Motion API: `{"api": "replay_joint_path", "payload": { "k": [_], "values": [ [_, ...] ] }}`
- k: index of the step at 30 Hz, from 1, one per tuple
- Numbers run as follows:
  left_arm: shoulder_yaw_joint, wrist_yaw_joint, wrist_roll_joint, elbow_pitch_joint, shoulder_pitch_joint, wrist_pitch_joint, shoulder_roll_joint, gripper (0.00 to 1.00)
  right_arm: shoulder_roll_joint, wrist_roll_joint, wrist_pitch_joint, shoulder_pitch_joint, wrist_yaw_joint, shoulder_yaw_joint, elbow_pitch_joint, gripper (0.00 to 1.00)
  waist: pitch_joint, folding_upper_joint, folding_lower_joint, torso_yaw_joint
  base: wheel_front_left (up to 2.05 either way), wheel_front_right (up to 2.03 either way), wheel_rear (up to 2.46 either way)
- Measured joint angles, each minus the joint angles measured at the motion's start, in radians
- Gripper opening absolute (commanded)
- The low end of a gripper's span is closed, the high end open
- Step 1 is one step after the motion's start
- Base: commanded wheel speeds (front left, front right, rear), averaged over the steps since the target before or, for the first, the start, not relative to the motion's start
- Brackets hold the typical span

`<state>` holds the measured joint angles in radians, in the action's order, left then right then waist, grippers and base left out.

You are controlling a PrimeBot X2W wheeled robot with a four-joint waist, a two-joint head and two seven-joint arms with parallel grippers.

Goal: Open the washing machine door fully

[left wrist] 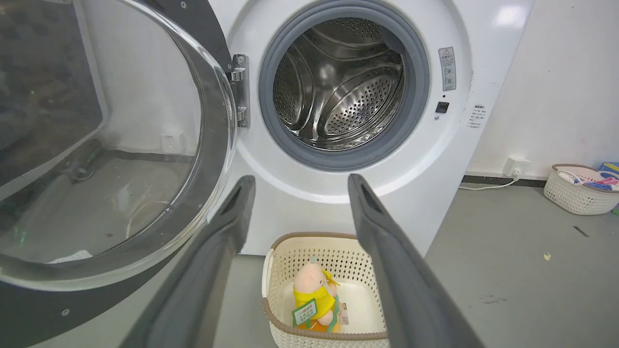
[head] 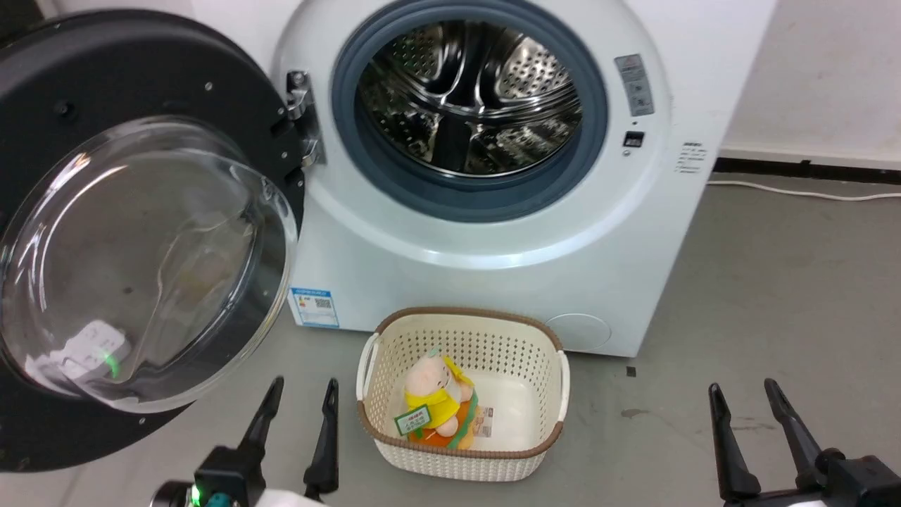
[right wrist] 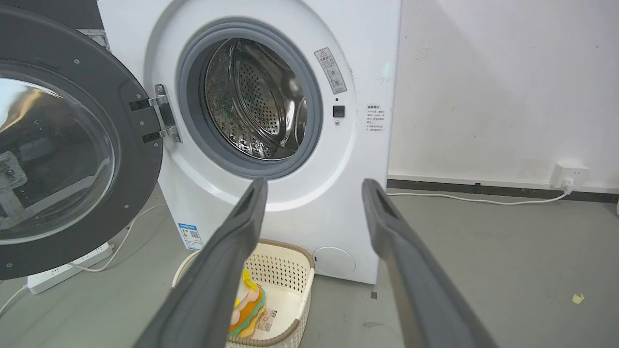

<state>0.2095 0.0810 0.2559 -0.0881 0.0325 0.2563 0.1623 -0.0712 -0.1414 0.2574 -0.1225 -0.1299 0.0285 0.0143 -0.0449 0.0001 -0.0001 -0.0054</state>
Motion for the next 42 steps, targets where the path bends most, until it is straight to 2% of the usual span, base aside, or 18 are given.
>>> {"api": "replay_joint_path", "payload": {
  "k": [13,22,29,42],
  "values": [
    [-0.035,-0.020,-0.044,-0.047,0.048,0.000,-0.053,1.00,0.011,0.002,0.000,-0.022,0.000,-0.009,0.058,1.00,-0.034,0.0000,0.0001,-0.009,0.00,0.00,0.00],
    [-0.053,-0.041,-0.066,-0.078,0.048,0.000,-0.055,1.00,0.012,0.002,0.000,-0.024,0.000,-0.016,0.072,1.00,-0.037,0.0000,0.0001,-0.001,0.00,0.00,0.00],
    [-0.055,-0.041,-0.071,-0.116,0.046,0.000,-0.057,1.00,0.013,0.002,0.000,-0.024,0.000,-0.019,0.077,1.00,-0.039,0.0000,0.0001,0.001,0.00,0.00,0.00],
    [-0.060,-0.049,-0.084,-0.105,0.044,0.000,-0.057,1.00,0.014,0.003,0.000,-0.023,0.000,-0.025,0.080,1.00,-0.037,-0.0001,0.0000,-0.001,0.00,0.00,0.00]
  ]
}}
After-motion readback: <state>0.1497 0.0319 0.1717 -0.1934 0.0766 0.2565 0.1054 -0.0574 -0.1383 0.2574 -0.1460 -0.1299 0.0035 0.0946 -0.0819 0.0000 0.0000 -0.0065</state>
